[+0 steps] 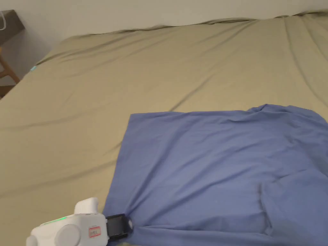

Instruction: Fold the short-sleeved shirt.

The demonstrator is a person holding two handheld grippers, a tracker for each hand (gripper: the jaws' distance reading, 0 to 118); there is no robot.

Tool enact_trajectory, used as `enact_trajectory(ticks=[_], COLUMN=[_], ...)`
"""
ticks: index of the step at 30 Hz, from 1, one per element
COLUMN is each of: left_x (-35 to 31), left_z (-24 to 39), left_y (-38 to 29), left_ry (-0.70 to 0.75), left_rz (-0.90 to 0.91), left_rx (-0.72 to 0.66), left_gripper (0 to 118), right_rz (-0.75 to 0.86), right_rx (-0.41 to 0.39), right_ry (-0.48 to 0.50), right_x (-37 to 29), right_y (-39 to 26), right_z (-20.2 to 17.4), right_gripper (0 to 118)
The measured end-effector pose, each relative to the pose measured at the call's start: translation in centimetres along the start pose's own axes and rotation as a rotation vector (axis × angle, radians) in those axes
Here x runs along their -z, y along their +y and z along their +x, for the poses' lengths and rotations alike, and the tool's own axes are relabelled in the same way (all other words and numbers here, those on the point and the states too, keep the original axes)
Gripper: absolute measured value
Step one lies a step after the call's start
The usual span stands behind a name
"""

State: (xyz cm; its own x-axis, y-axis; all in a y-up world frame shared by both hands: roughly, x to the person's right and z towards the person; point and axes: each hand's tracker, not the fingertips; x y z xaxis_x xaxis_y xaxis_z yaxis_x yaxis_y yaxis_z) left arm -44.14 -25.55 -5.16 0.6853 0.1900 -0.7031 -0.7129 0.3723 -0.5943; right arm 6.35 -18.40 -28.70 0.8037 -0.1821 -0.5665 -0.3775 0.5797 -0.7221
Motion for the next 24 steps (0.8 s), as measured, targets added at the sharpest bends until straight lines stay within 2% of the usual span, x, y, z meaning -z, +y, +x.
enact_trajectory(ticks=[1, 2, 3, 4, 7, 8, 9, 10, 13, 14, 19, 21, 23, 24], left_x=[0.0, -0.1, -0.5, -0.8, -1.4, -1.9, -2.4, -2.7, -4.1, -4.4, -4.0, -3.6, -3.5, -3.3], left_z=[0.3, 0.8, 0.9, 0.8, 0.5, 0.6, 0.3, 0.2, 0.2, 0.3, -2.6, -2.6, -3.4, -3.4], left_y=[-0.5, -0.9, -1.2, -1.5, -2.1, -2.3, -2.3, -2.3, -1.9, -1.7, -0.6, -0.9, -1.0, -1.3], left_ry=[-0.016, 0.005, 0.007, -0.036, -0.132, -0.164, -0.162, -0.186, -0.217, -0.221, -0.251, -0.250, -0.278, -0.289], left_rz=[0.020, 0.049, 0.063, 0.054, 0.067, 0.063, 0.081, 0.081, 0.097, 0.099, 0.108, 0.107, 0.104, 0.102], left_rx=[-0.007, 0.029, 0.059, 0.061, -0.004, -0.020, -0.034, -0.060, -0.072, -0.070, -0.080, -0.091, -0.133, -0.151], left_gripper=[52, 31, 19, 13, 12, 12, 12, 12, 12, 12, 12, 12, 12, 12], right_rz=[-0.014, -0.018, -0.019, -0.016, 0.002, 0.024, 0.048, 0.052, 0.076, 0.022, -0.180, -0.194, -0.184, -0.184], right_rx=[0.014, 0.037, 0.062, 0.101, 0.198, 0.218, 0.229, 0.210, 0.158, 0.139, 0.161, 0.178, 0.181, 0.187], right_ry=[-0.034, -0.058, -0.062, -0.056, -0.051, -0.049, -0.018, -0.036, -0.051, -0.084, -0.056, -0.062, -0.067, -0.072], right_x=[0.2, 0.2, 0.1, 0.0, -0.5, -0.7, -1.0, -0.9, 0.9, 1.8, 3.5, 4.5, 5.2, 5.6], right_y=[0.0, 0.1, 0.2, 0.2, 0.8, 0.9, 1.1, 1.3, 0.9, 1.0, -0.6, -1.3, -1.8, -1.8], right_z=[0.4, 0.8, 1.3, 1.9, 4.3, 5.1, 5.7, 6.5, 7.9, 8.1, 8.6, 8.7, 8.5, 8.5], right_gripper=[3, 3, 3, 3, 4, 22, 69, 118, 118, 118, 118, 114, 87, 66])
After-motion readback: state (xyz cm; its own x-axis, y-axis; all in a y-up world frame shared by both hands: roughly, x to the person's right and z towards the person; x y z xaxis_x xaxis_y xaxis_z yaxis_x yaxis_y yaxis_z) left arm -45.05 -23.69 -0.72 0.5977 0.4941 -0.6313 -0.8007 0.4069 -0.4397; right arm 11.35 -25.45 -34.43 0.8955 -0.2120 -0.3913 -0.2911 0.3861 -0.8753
